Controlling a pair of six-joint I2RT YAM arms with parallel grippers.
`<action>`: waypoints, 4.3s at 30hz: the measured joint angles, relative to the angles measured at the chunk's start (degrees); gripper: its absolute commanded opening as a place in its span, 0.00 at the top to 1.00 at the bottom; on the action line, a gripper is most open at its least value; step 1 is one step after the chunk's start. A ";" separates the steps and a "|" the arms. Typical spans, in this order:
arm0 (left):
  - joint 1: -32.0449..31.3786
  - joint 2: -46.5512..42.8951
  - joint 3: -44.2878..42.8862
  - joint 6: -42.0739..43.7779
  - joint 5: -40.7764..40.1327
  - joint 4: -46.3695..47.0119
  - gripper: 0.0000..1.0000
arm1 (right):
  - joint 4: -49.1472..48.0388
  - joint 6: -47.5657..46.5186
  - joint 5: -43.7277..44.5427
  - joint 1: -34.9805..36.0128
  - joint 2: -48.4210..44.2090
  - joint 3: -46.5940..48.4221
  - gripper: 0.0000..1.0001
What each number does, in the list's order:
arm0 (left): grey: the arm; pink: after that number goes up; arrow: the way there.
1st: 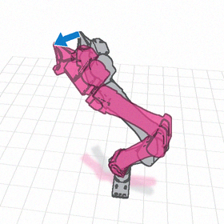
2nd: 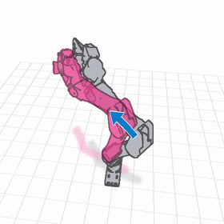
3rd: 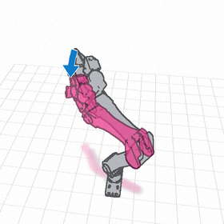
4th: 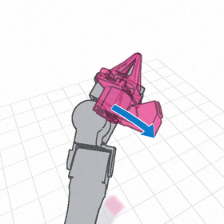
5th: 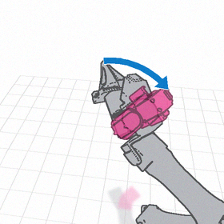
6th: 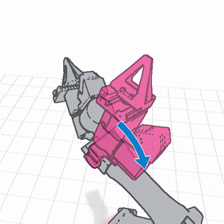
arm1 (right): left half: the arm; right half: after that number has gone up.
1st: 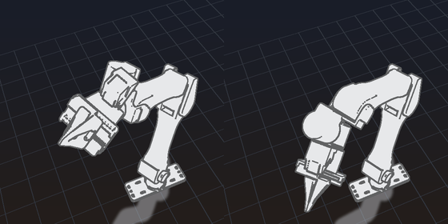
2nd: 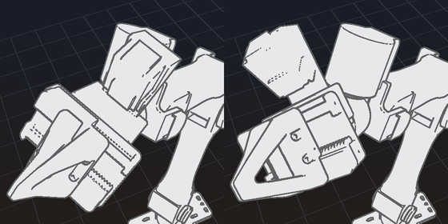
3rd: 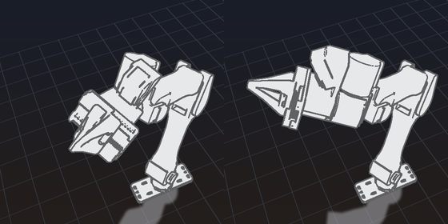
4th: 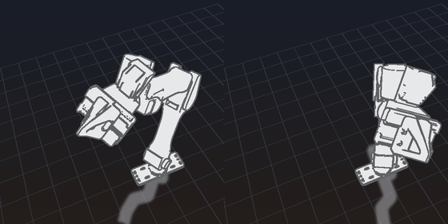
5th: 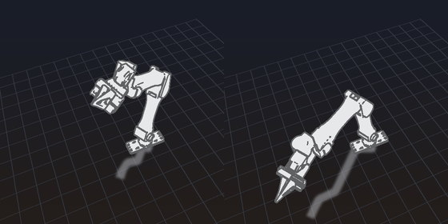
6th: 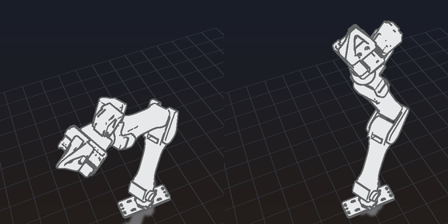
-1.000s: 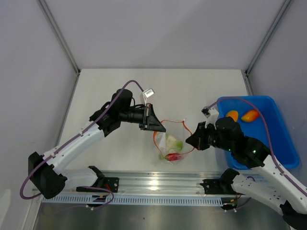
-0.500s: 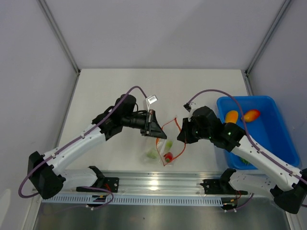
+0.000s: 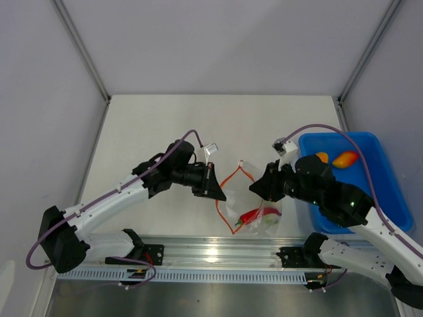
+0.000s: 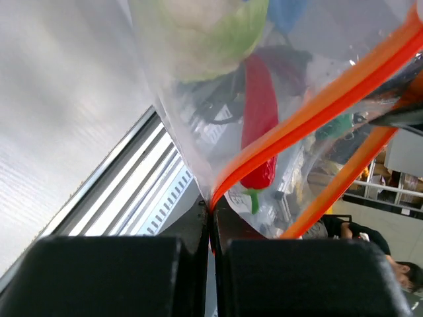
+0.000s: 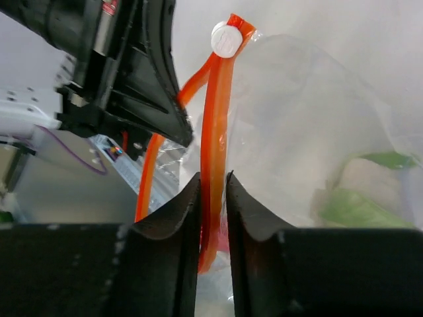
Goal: Place the food in the zip-top bag and seal the zipper
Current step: Adjust the zipper food storage bag at the center of the board, then pick up the fake fruit from the bin, then place the fake fruit in the zipper food storage bag.
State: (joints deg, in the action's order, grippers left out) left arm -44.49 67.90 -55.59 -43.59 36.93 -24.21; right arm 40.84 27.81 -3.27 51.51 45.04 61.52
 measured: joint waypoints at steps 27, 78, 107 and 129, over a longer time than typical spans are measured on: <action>-0.17 -0.48 1.70 -3.82 -0.09 7.61 0.99 | 12.15 -1.97 21.84 -6.38 9.11 16.85 0.22; 0.63 -2.80 1.29 2.54 9.25 4.33 0.99 | -22.40 2.16 5.68 -65.92 49.27 -6.14 0.28; 0.70 -6.73 4.26 1.05 6.19 3.82 0.99 | -17.31 2.95 4.72 -65.00 19.98 -10.82 1.00; 0.76 -4.13 -1.57 1.22 2.64 -0.44 0.99 | -16.31 2.32 -10.80 -3.74 1.77 -3.50 0.97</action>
State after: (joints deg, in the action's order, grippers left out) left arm -43.72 63.77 -57.17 -42.37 39.57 -24.64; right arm 24.53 30.13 -14.06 47.77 46.81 58.02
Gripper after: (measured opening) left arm 0.005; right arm 0.671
